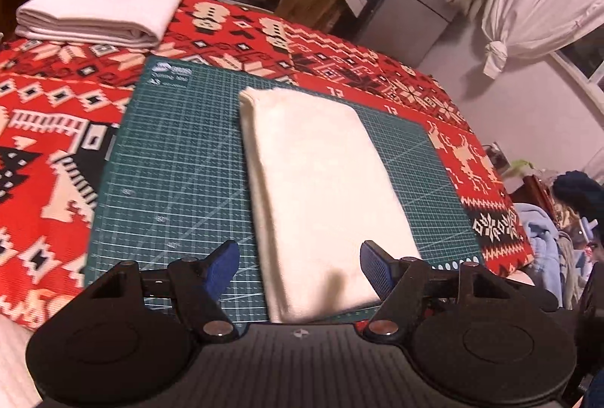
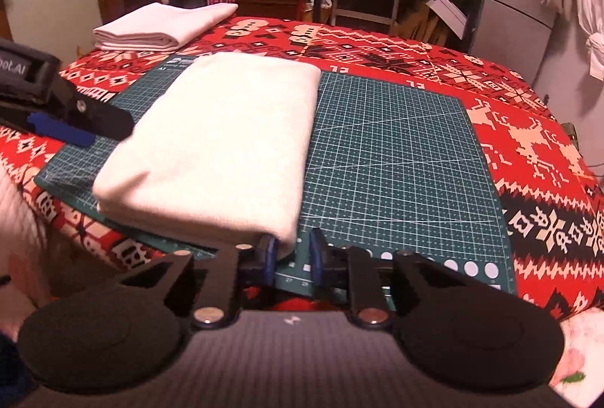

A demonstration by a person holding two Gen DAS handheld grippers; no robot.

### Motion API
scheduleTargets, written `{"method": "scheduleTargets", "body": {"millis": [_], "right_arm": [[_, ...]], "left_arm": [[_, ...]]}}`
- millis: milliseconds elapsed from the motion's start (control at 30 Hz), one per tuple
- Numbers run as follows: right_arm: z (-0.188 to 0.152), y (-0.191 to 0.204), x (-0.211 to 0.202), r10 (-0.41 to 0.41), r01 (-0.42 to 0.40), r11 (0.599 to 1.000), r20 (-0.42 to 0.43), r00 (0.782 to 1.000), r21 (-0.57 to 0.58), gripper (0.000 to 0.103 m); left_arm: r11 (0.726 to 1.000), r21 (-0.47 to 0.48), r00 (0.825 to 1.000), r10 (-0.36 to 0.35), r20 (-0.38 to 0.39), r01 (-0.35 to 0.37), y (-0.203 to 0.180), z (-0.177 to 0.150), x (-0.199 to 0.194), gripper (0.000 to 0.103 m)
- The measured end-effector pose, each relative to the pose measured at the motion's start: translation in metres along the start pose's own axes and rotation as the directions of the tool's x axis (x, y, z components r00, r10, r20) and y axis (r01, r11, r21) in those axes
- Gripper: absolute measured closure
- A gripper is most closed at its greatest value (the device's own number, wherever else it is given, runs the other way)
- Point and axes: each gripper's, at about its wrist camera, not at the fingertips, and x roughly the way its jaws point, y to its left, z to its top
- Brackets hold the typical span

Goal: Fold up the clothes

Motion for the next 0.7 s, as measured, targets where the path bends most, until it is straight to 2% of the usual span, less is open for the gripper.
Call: {"method": "scheduleTargets", "body": {"millis": [100,267,333,500,633,700], "right_arm": [[0.001,0.003,0.002,-0.005,0.005,1.000,-0.003,1.000,0.008,0.096],[-0.006,-0.005,-0.012,0.035,-0.033,0.999,-0.040,0.999,0.043,0.103],[-0.009,-0.008,-0.019,0.045,-0.043,0.998,-0.037,0.998,0.051,0.103],[-0.002,-0.027,-0.028,0.030,-0.030,0.995,0.002,1.000,0.100,0.103],[0.014,-0.043,-0.023,0.086,-0.092,0.984,0.043,0.995,0.151,0.103],[0.025,-0.046,-0.020,0.111,-0.121,0.981,0.072,0.991,0.152,0.103]], "left_arm": [[1.000,-0.020,1.000,-0.012,-0.011,0.012,0.000,-0.001,0.005,0.036],[1.000,-0.009,1.000,-0.010,-0.004,0.010,-0.005,-0.002,0.005,0.037],[1.000,-0.006,1.000,-0.016,-0.003,0.016,-0.006,-0.001,0.005,0.040],[0.999,-0.017,0.999,-0.028,0.017,0.028,-0.008,0.004,0.002,0.058],[0.998,0.010,0.997,-0.063,0.044,0.063,-0.018,0.012,-0.001,0.071],[0.995,0.019,0.994,-0.094,0.050,0.093,-0.024,0.018,0.005,0.081]]}}
